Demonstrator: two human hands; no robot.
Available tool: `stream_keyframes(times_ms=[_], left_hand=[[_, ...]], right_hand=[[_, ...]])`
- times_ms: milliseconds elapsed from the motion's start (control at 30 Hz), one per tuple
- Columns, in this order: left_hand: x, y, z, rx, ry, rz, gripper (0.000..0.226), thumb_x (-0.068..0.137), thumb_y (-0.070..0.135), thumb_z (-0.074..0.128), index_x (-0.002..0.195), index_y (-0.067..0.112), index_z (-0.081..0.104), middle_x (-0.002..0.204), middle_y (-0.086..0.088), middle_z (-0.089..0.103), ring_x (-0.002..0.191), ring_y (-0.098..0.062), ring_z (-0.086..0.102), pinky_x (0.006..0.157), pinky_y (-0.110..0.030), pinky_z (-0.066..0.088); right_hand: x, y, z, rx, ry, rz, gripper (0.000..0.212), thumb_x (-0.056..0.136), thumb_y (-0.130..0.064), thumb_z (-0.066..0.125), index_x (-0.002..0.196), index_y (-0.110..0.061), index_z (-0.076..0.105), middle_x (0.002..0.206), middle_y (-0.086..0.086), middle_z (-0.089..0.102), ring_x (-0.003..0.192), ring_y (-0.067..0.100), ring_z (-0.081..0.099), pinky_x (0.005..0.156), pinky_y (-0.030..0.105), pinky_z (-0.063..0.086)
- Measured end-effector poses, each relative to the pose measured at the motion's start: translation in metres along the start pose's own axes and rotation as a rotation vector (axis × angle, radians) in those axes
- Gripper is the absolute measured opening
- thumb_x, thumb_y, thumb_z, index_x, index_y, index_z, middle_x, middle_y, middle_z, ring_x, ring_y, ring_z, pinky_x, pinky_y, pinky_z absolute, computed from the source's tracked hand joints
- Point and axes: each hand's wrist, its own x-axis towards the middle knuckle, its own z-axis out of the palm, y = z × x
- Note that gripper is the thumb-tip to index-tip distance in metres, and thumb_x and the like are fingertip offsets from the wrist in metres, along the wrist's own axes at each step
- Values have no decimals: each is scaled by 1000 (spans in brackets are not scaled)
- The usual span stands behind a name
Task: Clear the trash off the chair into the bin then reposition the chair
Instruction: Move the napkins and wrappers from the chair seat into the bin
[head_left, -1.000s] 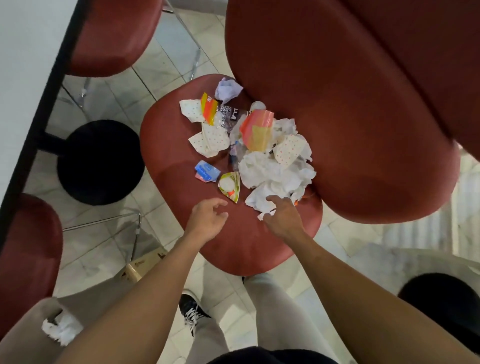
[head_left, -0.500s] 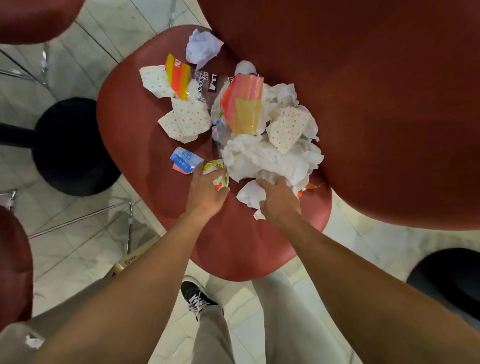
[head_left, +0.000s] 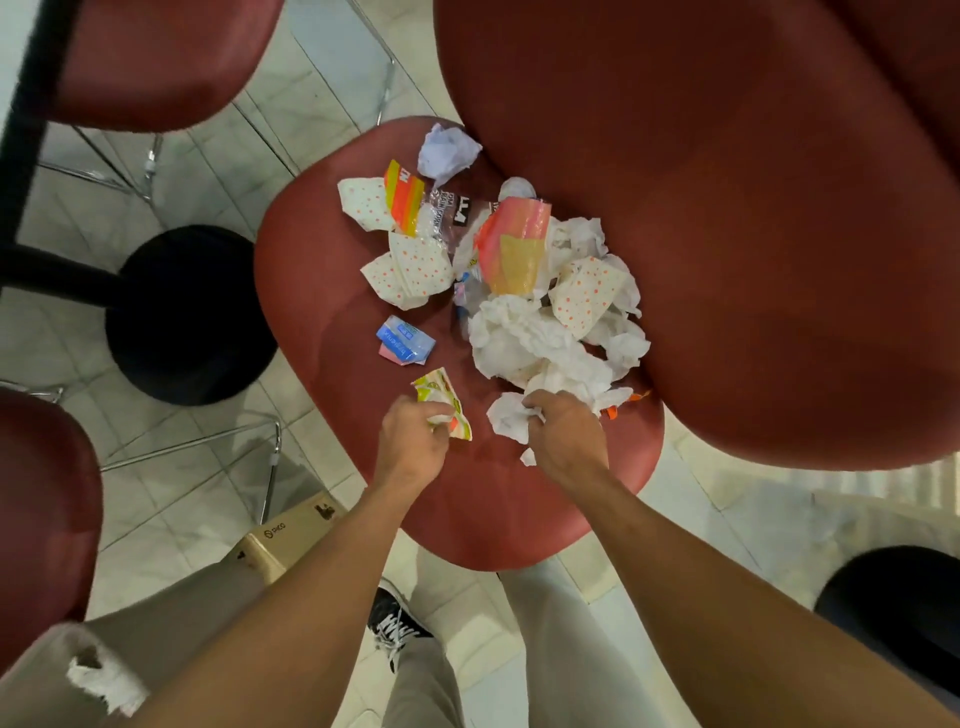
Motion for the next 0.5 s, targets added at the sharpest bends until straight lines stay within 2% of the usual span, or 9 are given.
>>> stream_keyframes(times_ms=[133,400,500], left_hand=[[-33,-9,-23,-3,37,5,21,86,17,67,104,25,74,101,-12,58,95,-29,58,85,-29,43],[-99,-51,-72,-140,112,8,18,84,20,68,100,26,74,102,-5,59,89,-25,60,86,-32,48],[-121,-76,-89,-202,153,5,17,83,17,70,97,25,75,102,-6,60,90,-25,60,81,-27,46]], right_hand=[[-31,-24,-4,29,21,-77,34,92,-12,46,121,-20,63,116,9,62,107,28,59,87,37,49],[-100,-73,6,9,88,-180,29,91,-15,50,115,-22,65,109,8,64,100,27,60,85,38,50],[-124,-94,18,-15,87,-225,27,91,-15,50,113,-21,65,107,9,65,96,27,62,82,39,52]])
